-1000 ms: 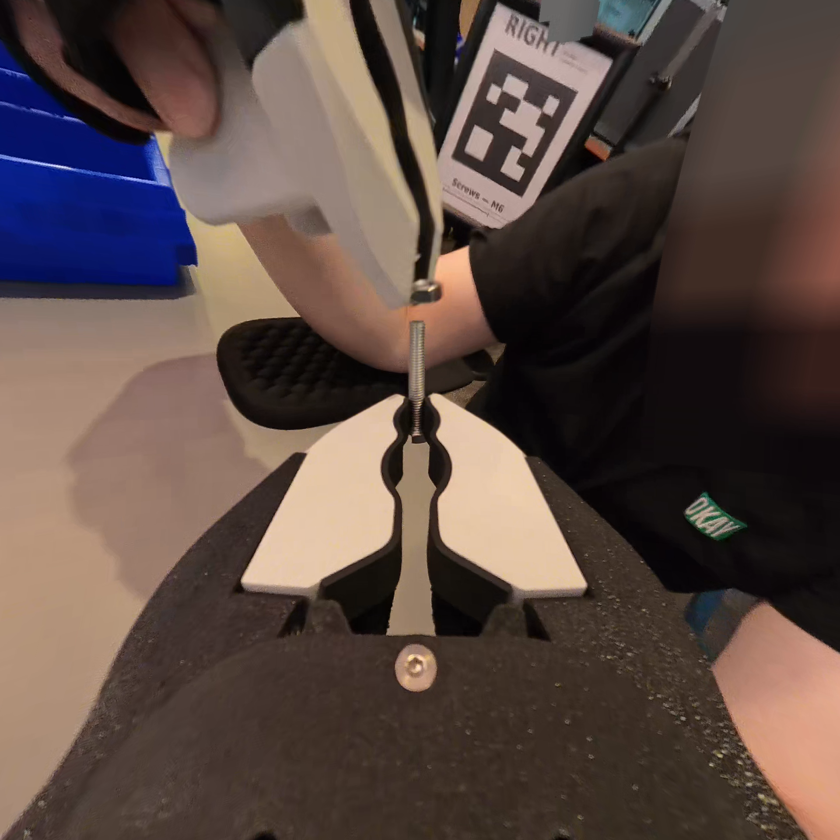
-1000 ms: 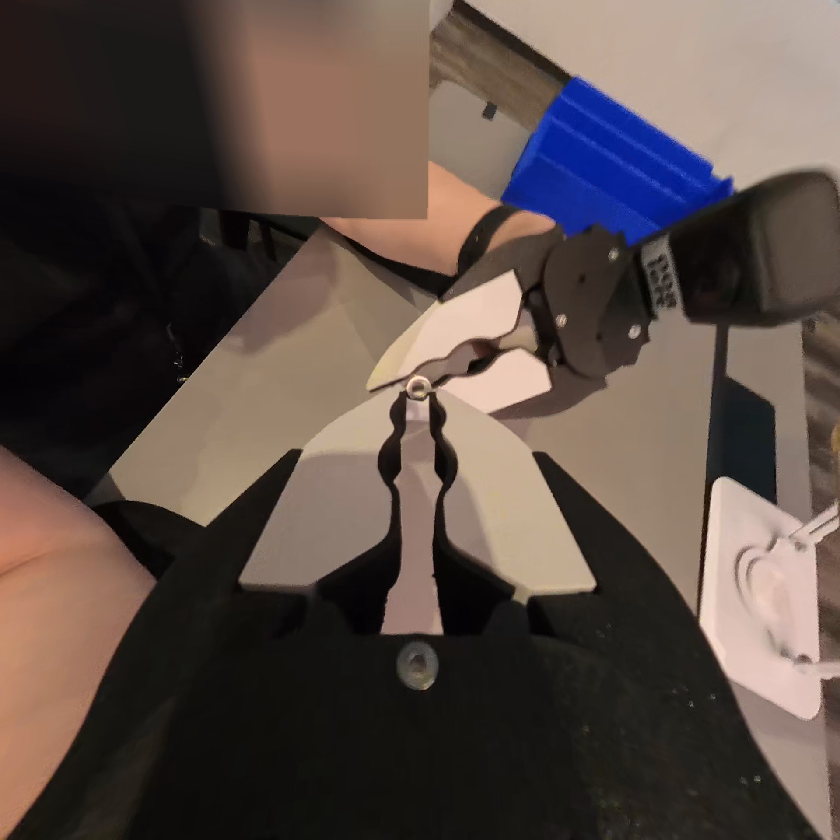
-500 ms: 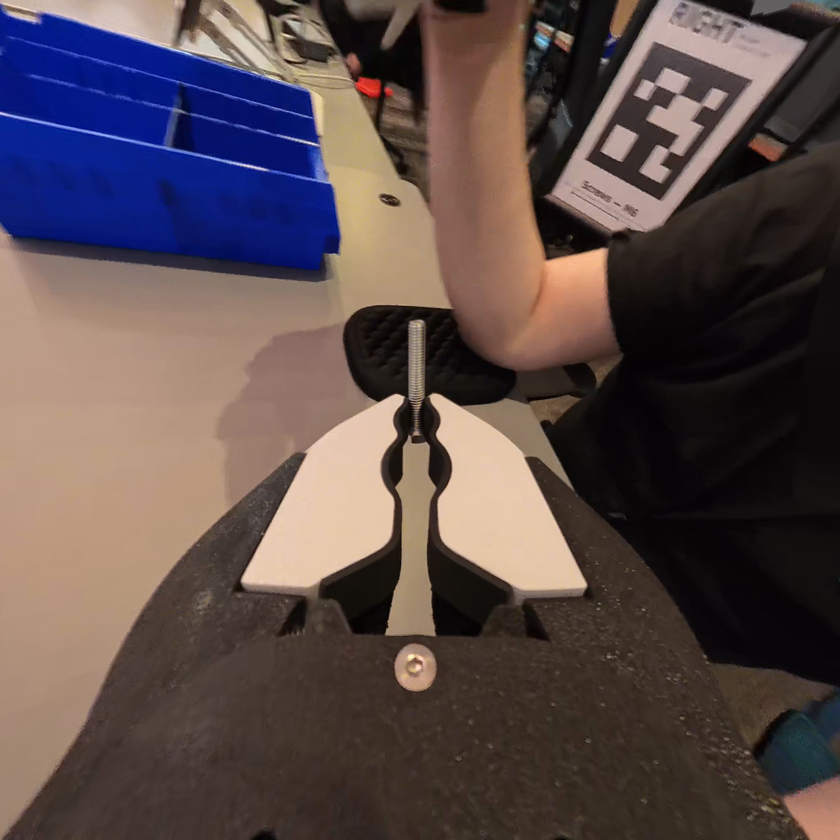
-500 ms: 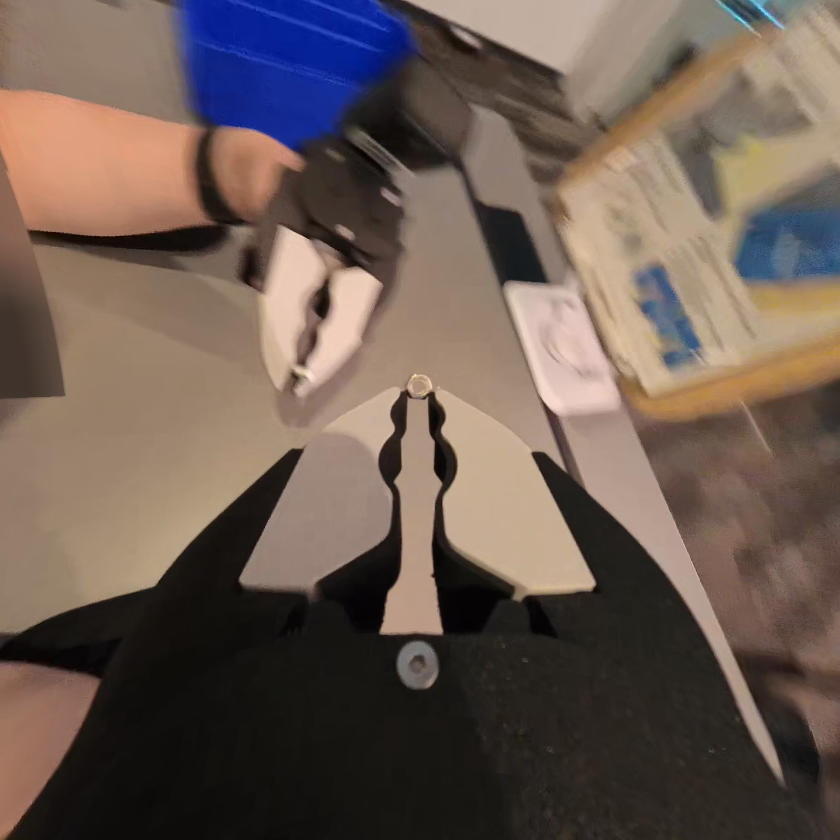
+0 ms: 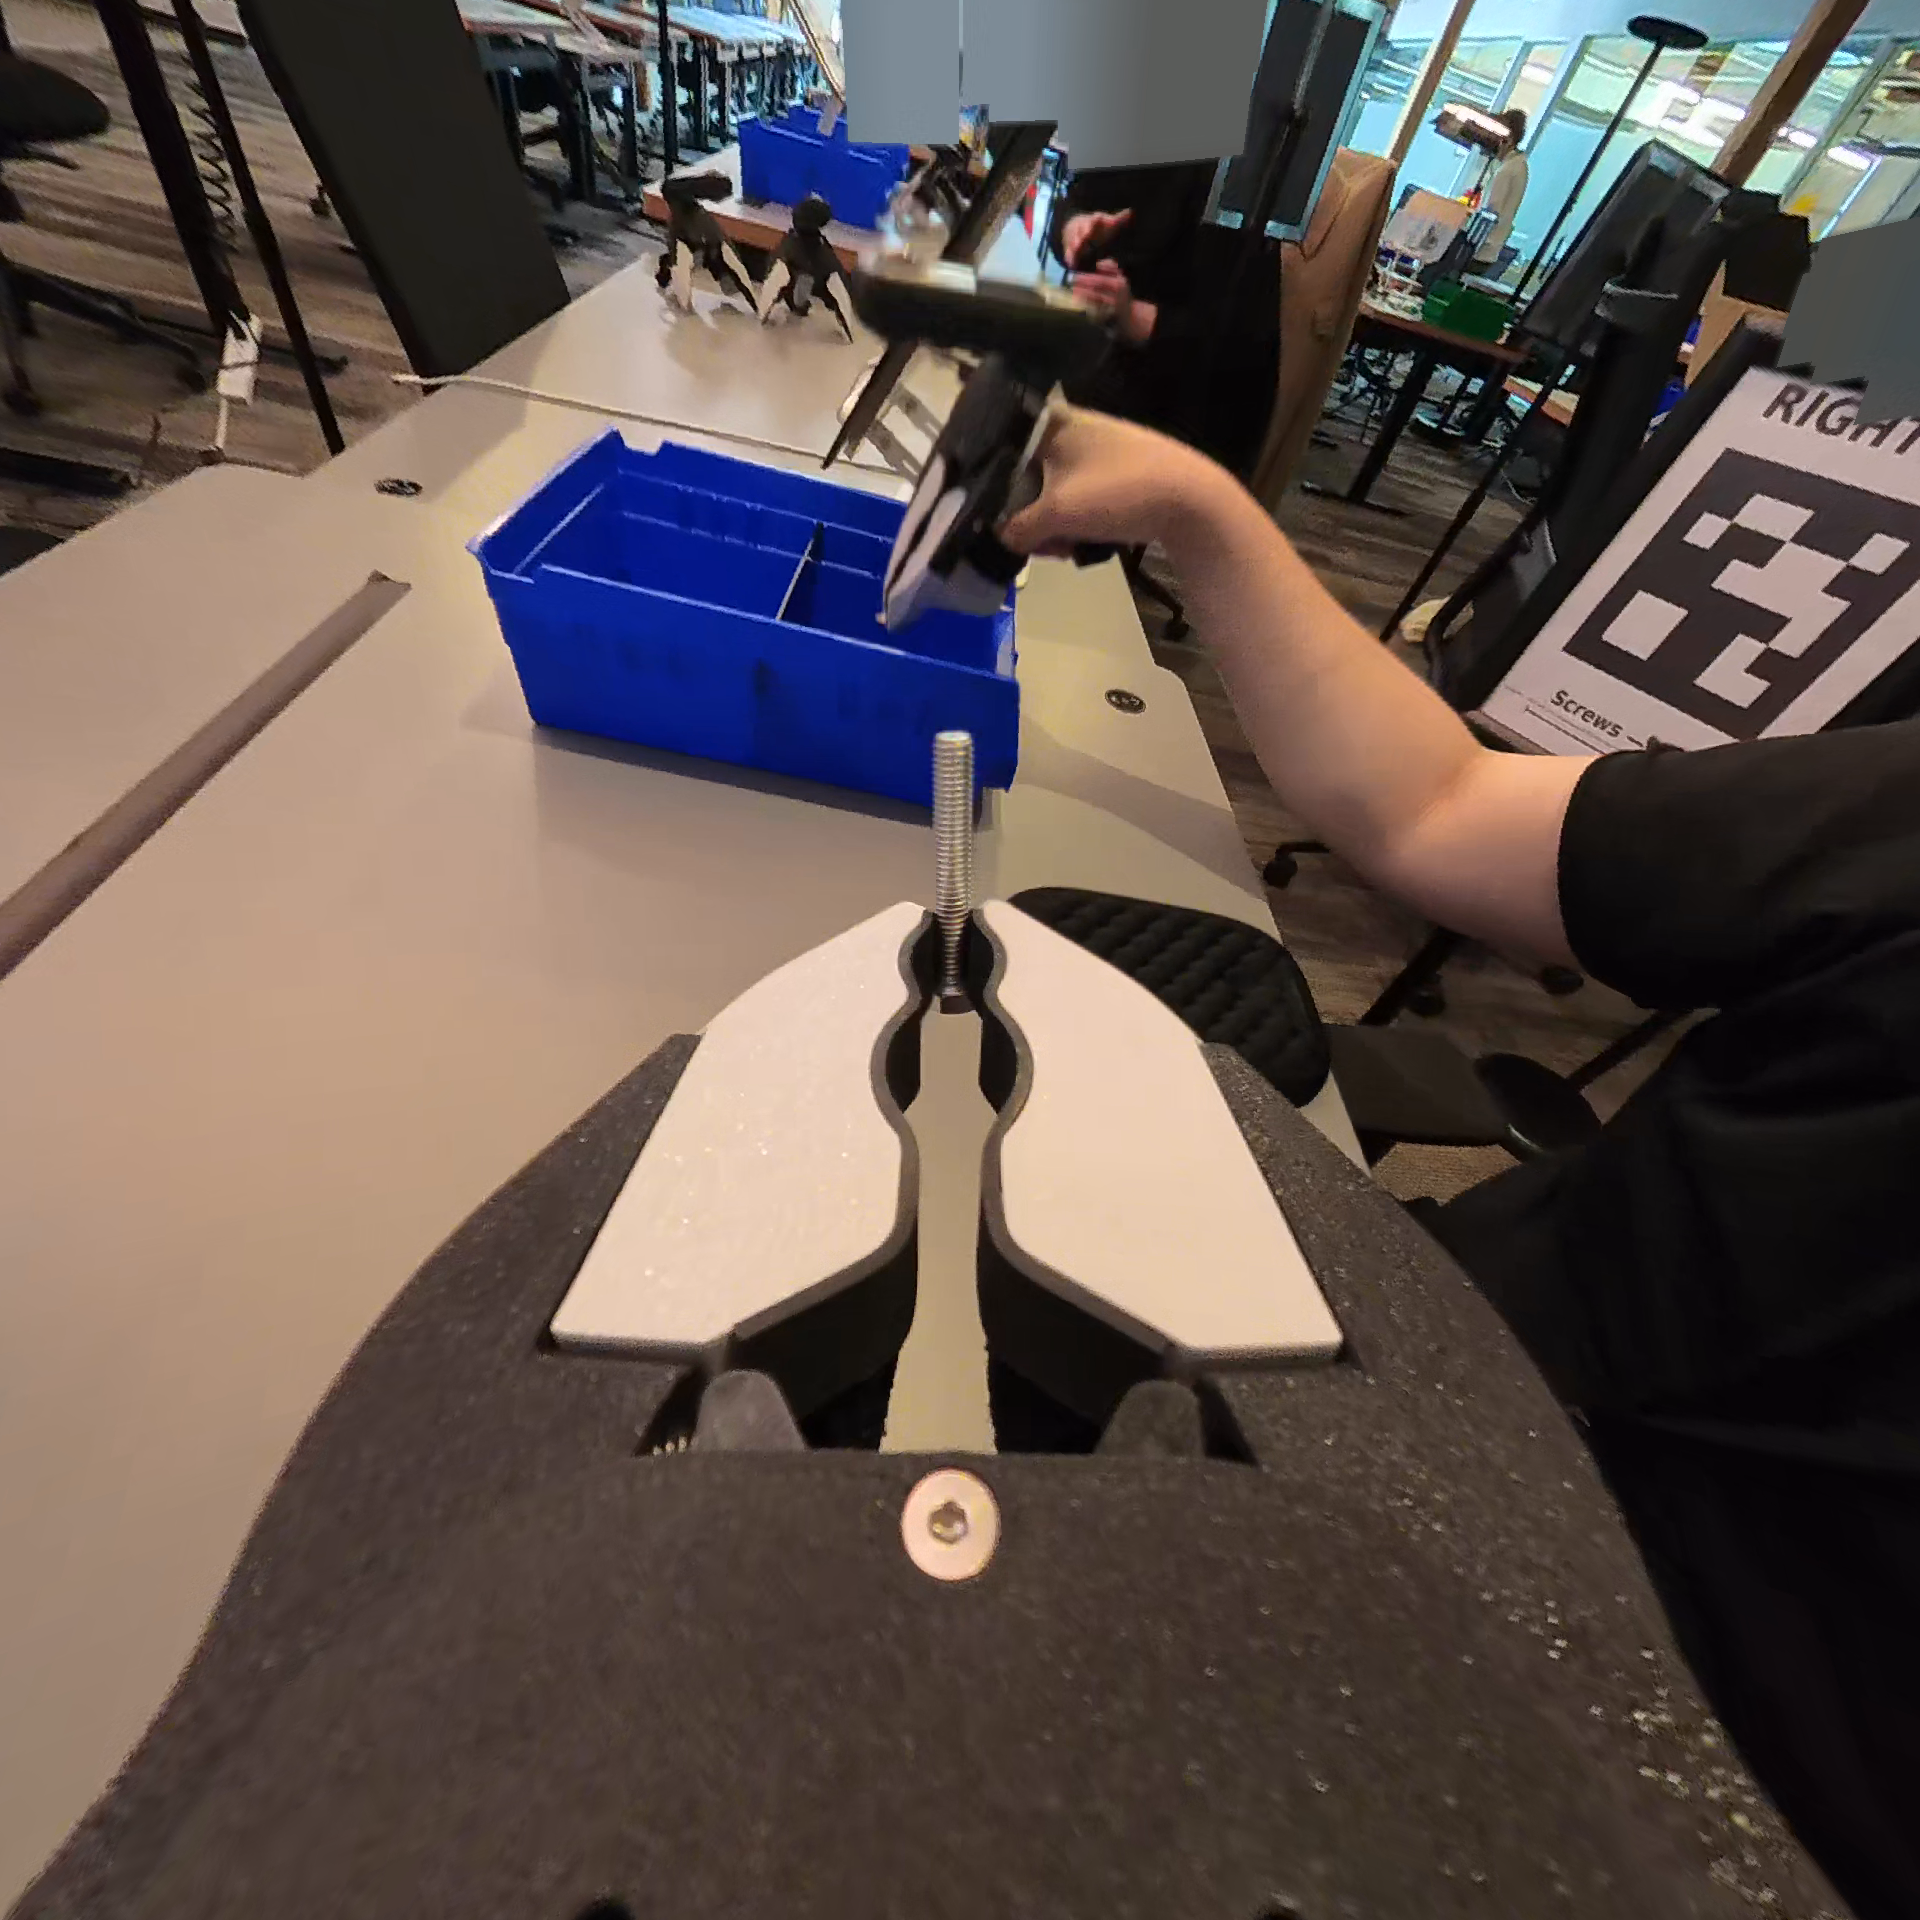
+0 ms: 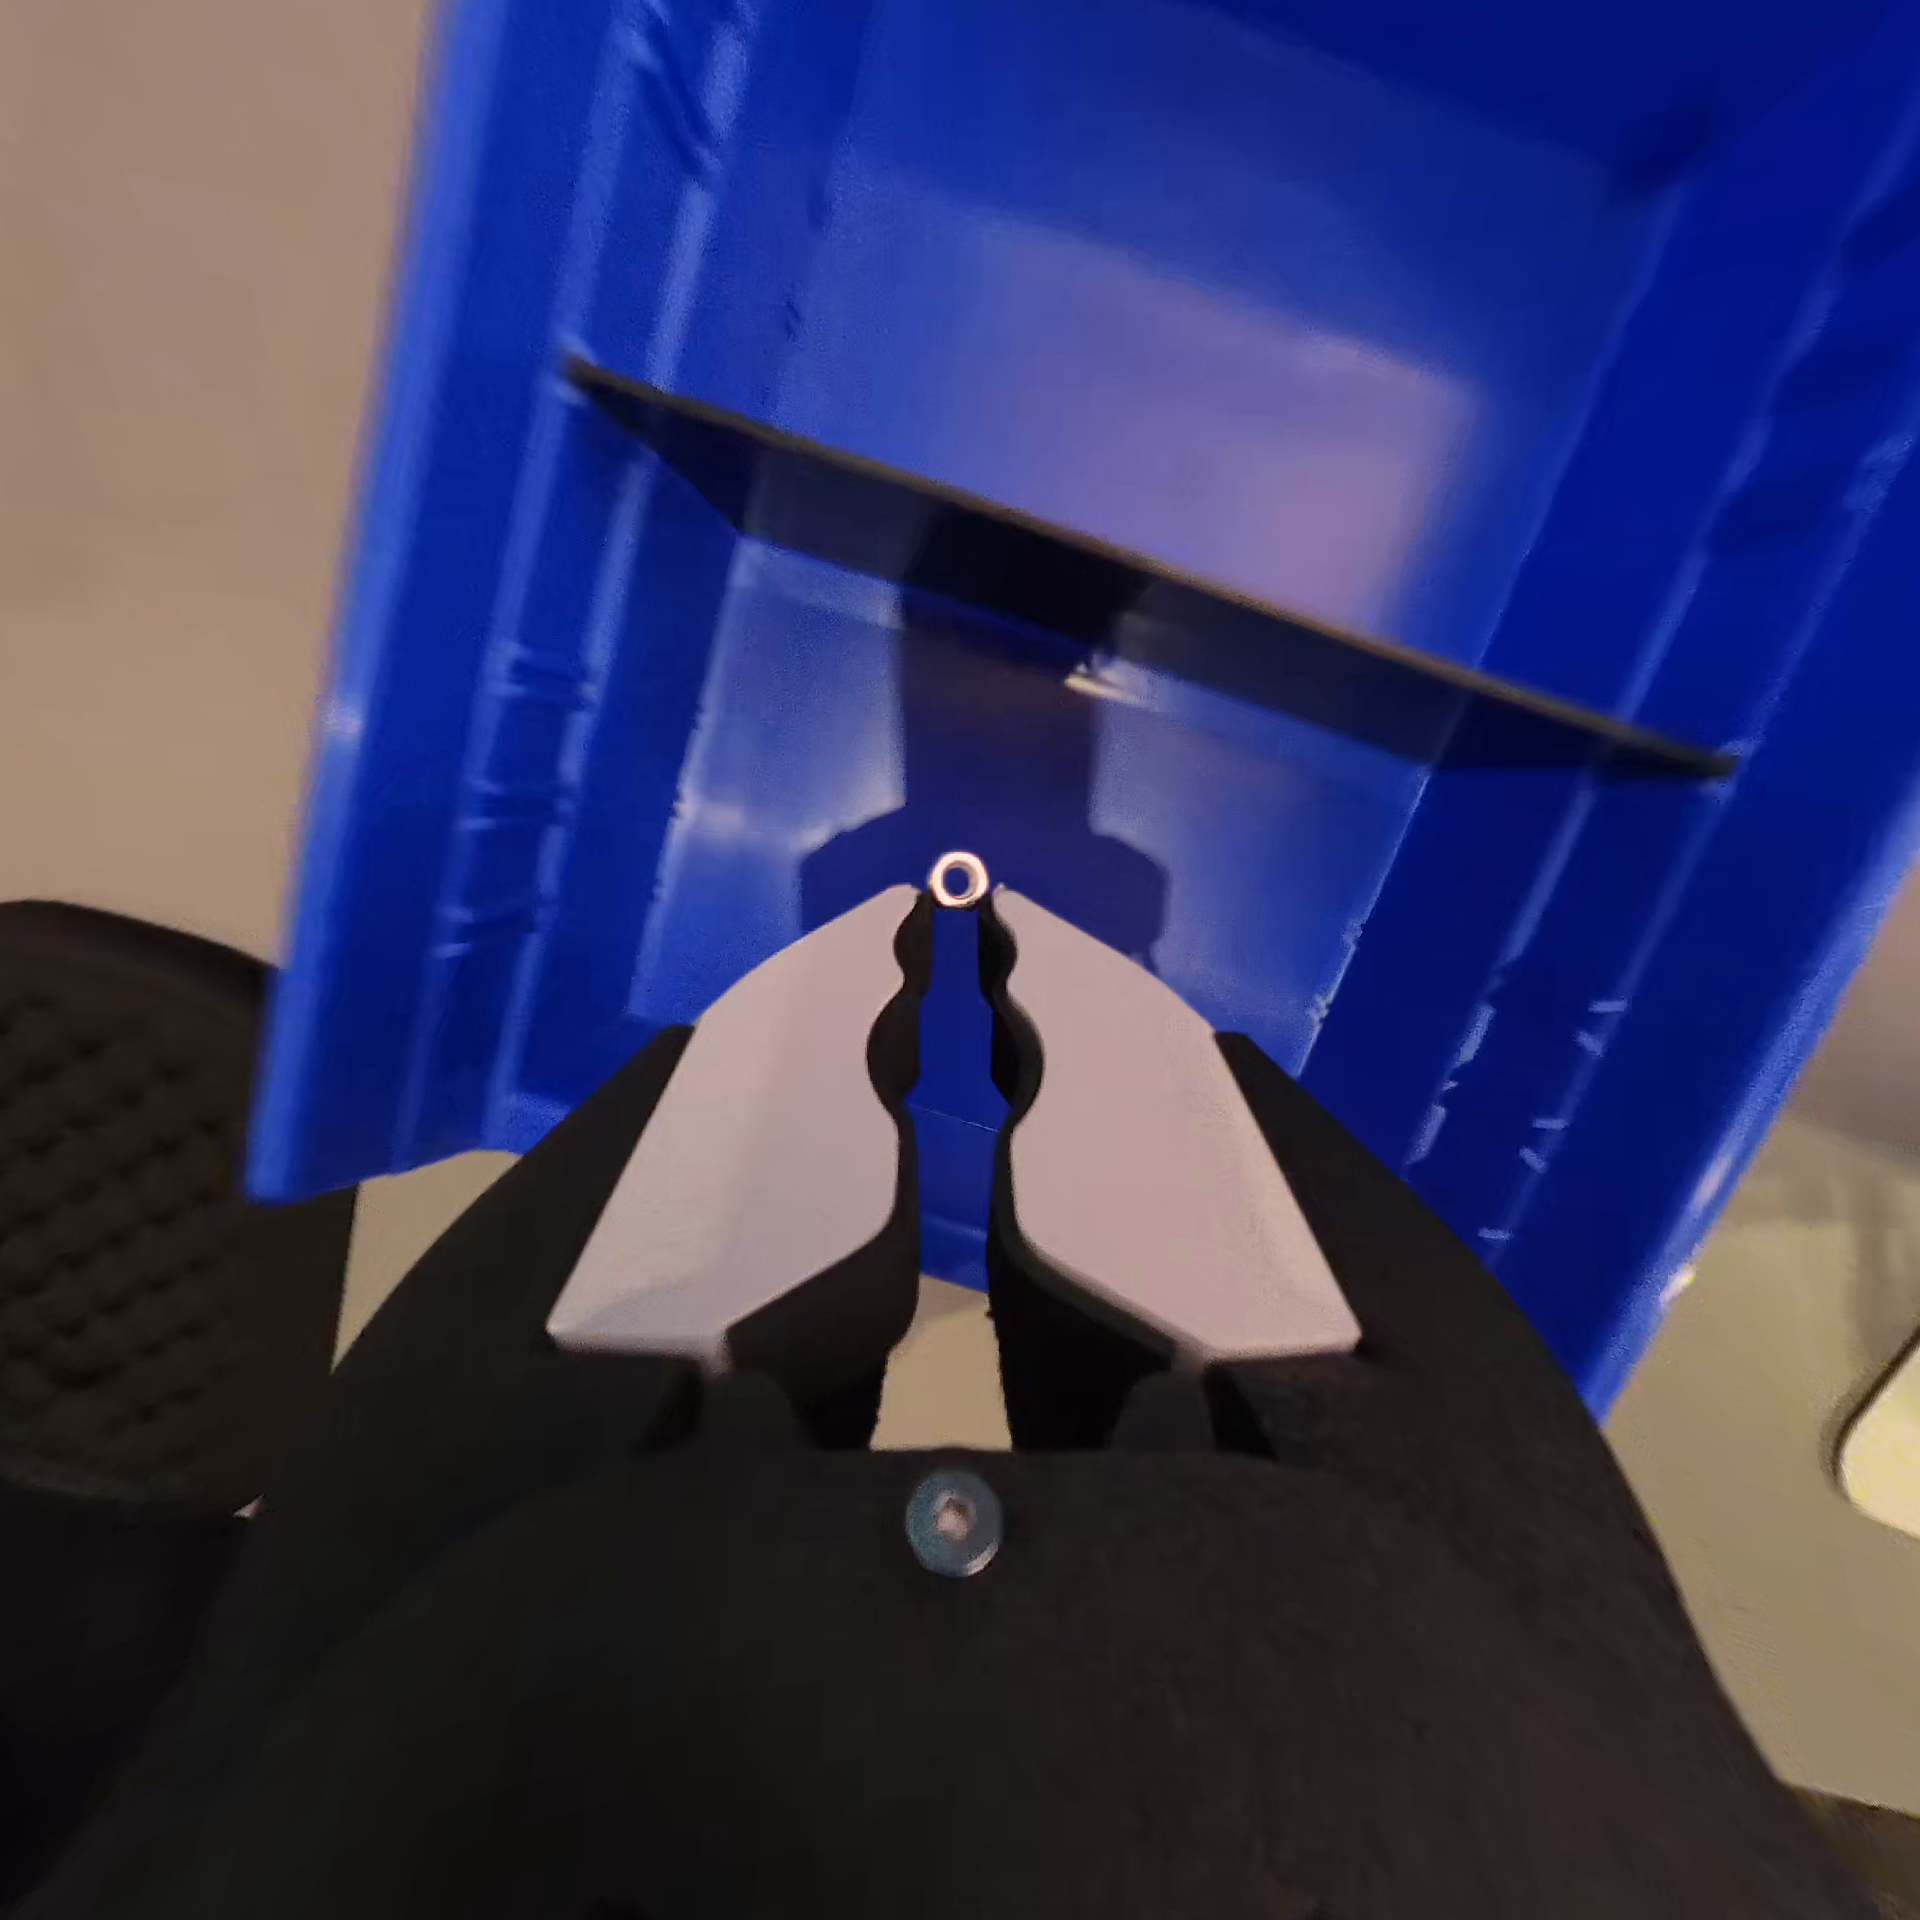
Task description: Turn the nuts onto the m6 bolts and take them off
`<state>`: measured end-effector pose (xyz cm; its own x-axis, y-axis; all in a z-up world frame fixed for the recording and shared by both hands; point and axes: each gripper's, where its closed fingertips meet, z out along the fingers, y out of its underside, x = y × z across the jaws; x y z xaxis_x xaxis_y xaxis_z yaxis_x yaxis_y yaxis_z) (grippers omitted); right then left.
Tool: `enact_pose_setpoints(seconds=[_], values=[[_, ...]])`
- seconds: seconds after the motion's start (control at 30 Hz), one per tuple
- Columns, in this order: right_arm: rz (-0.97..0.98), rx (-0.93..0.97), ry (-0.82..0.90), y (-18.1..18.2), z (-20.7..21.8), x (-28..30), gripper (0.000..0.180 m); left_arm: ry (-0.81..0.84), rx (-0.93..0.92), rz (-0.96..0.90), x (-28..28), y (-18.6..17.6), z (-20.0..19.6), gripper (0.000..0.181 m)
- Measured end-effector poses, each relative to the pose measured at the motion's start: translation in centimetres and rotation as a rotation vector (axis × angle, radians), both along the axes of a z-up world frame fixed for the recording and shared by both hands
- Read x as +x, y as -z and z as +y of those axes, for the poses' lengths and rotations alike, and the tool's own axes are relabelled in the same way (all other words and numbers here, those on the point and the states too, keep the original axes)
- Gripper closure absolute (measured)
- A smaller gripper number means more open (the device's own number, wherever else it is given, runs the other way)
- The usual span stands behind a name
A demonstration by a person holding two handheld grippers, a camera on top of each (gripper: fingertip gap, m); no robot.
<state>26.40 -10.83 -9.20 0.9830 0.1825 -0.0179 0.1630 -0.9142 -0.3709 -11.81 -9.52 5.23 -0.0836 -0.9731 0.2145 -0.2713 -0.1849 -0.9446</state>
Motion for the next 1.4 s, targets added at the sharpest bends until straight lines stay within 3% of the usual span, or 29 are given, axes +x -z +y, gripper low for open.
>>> enact_pose_setpoints(seconds=[0.2,0.57,0.67,0.8,0.9,1.0,1.1,1.17,1.23,1.4], values=[[-0.059,-0.103,-0.027,4.2,-0.2,1.3,0.171,-0.004,0.008,-0.018,0.2,-0.8,-0.4,0.176],[0.004,-0.148,-0.053,6.5,-0.6,0.9,0.17,-0.007,0.026,-0.012,0.3,-1.1,-0.6,0.176],[0.0,-0.149,-0.055,6.7,-0.9,1.1,0.159,-0.007,0.033,-0.012,0.3,-1.2,-0.7,0.176],[-0.081,-0.059,-0.04,2.8,-1.3,1.6,0.158,-0.009,0.048,-0.03,0.3,-1.8,-0.8,0.176],[-0.149,0.161,-0.062,-4.9,-0.5,-0.5,0.159,-0.028,0.095,-0.027,0.6,-2.0,-0.7,0.176],[-0.083,0.492,-0.27,-14.2,1.2,-8.6,0.16,-0.033,0.157,-0.006,1.1,-1.8,-0.8,0.176],[0.176,0.663,-0.725,-19.9,-0.4,-21.4,0.16,-0.02,0.202,0.052,1.6,-0.6,-1.2,0.176],[0.258,0.668,-0.992,-21.0,-2.2,-27.6,0.16,-0.013,0.23,0.099,1.8,0.3,-1.5,0.176],[0.193,0.671,-1.192,-20.5,-2.7,-31.6,0.161,0.006,0.244,0.131,1.9,1.1,-1.9,0.176],[0.03,0.571,-1.378,-17.6,-1.4,-35.7,0.161,0.018,0.236,0.154,1.6,1.9,-2.3,0.176]])
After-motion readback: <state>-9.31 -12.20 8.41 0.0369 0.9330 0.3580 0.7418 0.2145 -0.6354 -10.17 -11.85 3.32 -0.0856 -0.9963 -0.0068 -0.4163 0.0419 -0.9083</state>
